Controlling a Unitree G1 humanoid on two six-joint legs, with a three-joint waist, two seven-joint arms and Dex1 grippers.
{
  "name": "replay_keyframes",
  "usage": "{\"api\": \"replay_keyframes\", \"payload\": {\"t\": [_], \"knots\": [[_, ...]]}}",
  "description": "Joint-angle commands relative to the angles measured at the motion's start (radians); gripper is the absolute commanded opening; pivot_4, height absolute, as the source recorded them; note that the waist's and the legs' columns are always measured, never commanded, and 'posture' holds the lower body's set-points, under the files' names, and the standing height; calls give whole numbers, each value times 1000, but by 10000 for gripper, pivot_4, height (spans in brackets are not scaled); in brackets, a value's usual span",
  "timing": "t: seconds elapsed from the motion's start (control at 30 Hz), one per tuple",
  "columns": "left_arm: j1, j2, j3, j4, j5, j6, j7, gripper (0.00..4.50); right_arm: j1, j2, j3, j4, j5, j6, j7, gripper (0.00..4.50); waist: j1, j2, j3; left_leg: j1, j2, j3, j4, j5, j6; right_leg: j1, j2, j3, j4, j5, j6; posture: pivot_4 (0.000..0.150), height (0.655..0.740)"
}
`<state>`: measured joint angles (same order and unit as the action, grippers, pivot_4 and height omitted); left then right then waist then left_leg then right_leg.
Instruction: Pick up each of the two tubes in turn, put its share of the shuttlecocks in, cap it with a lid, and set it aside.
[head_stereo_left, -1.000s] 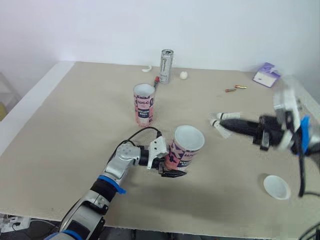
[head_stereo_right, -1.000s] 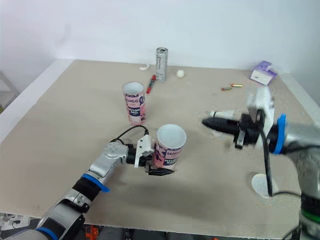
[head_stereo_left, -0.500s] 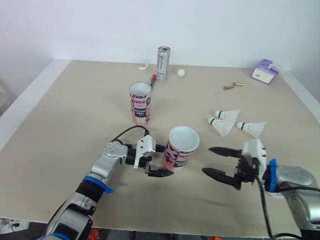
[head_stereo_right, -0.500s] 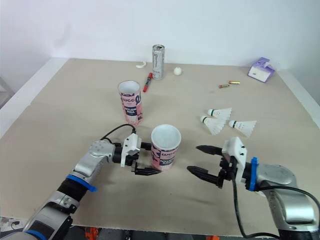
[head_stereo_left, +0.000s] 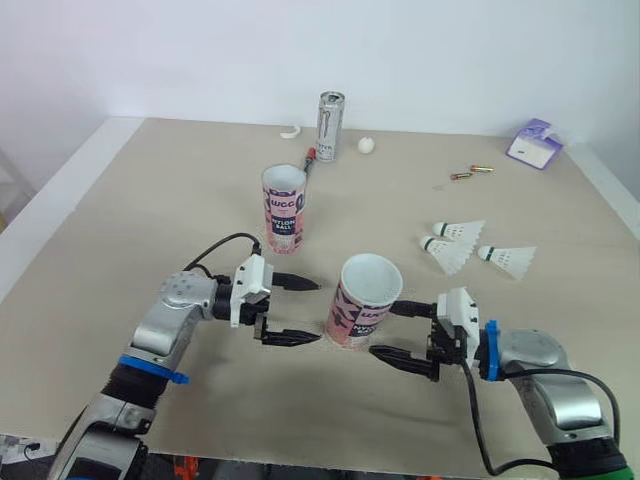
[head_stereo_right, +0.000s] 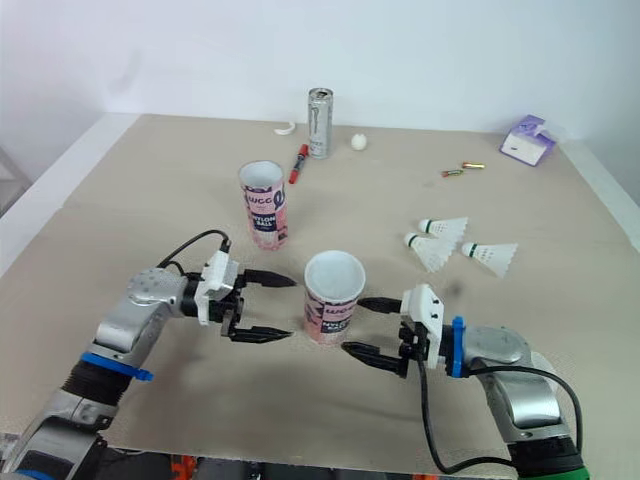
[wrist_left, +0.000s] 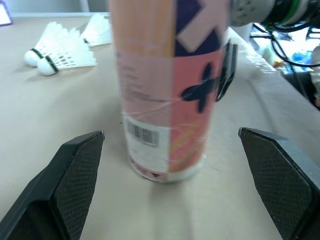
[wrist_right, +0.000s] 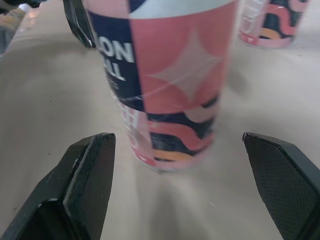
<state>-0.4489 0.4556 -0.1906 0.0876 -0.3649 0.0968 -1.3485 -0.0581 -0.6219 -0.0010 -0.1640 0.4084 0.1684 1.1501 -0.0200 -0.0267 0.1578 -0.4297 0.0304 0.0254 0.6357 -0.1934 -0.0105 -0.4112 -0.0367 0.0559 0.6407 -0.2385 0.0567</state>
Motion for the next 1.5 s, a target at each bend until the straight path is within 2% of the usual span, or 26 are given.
{"api": "replay_keyframes", "payload": {"t": [0.03,0.7,0.93,1.5], "knots": [[29,27,18,-84,-42,18,-16,45000,-24,24,30,2,-17,-45,-8,43914,0,0,0,0,0,0,0,0,0,0,0,0,0,-1,-1,1500,7400],[98,84,25,-151,-65,41,-23,45000,-118,124,116,59,-69,-78,-83,43914,0,0,0,2,1,0,2,0,0,1,1,0,5,0,-2,1500,7400],[93,81,15,-132,-53,32,-21,45000,-150,159,131,51,-58,-42,-108,43914,0,0,0,3,1,0,2,0,0,1,1,0,5,0,-2,1500,7400],[82,66,6,-130,-43,32,-8,45000,-199,199,199,117,-119,-92,-103,43914,0,0,0,4,1,1,3,0,0,1,2,1,6,1,0,1500,7400]]}}
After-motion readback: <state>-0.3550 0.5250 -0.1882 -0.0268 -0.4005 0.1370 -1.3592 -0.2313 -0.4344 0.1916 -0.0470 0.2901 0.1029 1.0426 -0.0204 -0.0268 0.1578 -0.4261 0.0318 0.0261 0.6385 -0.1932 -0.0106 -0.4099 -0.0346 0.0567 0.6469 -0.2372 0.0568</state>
